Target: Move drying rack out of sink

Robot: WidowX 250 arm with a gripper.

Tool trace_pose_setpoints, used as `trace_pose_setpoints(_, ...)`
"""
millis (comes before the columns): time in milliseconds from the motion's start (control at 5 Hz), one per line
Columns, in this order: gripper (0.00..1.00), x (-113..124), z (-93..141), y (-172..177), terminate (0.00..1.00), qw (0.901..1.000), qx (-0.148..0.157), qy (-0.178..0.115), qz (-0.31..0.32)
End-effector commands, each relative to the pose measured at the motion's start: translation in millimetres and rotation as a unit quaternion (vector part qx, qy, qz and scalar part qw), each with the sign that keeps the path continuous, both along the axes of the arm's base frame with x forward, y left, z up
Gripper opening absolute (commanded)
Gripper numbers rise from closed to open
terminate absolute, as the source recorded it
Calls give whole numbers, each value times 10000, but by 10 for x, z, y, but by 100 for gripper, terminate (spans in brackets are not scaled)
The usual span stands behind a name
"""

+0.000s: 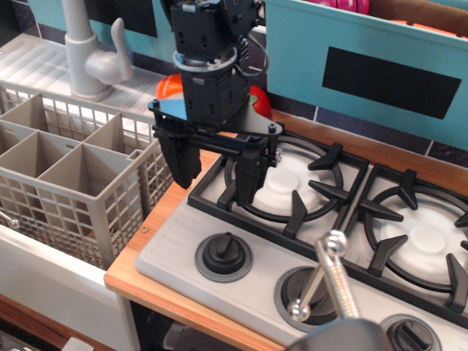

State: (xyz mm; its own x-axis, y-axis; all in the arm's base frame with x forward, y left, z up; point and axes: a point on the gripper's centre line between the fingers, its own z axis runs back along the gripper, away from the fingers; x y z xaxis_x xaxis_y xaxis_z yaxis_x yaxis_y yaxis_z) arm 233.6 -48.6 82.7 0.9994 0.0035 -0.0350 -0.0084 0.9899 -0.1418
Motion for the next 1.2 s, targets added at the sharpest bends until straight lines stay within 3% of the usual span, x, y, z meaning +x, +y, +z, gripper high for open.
trace_pose_setpoints(0, 100, 0, 0, 0, 0, 10000, 0, 0, 0)
trace_pose_setpoints(400, 100, -12, 315, 662, 0, 9994, -225, -146, -229)
trace_pose_setpoints(800, 100, 9, 190, 1372, 0, 9988, -184, -297, -337)
trace_pose_setpoints(1000, 100, 43, 30, 1581, 0, 9988, -5, -367, -335)
